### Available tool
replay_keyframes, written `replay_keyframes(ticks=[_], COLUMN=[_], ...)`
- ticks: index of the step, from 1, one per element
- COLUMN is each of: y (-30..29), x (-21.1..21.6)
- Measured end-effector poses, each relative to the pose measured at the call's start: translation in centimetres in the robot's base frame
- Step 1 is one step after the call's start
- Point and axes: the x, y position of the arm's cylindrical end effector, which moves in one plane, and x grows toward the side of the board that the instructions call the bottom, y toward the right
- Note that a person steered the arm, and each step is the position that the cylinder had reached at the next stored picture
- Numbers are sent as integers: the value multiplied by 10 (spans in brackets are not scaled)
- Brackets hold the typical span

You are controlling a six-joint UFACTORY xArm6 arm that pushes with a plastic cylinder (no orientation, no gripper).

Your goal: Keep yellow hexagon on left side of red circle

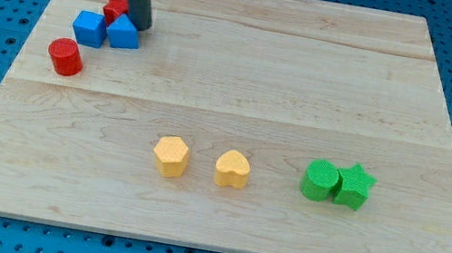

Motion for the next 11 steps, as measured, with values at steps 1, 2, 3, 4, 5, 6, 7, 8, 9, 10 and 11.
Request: replay_keyframes(ticks=[1,2,3,4,5,6,7,8,9,10,11], y=[-6,14,51,98,103,120,198,263,342,412,441], x=[0,3,27,37,38,51,80,128,128,135,138])
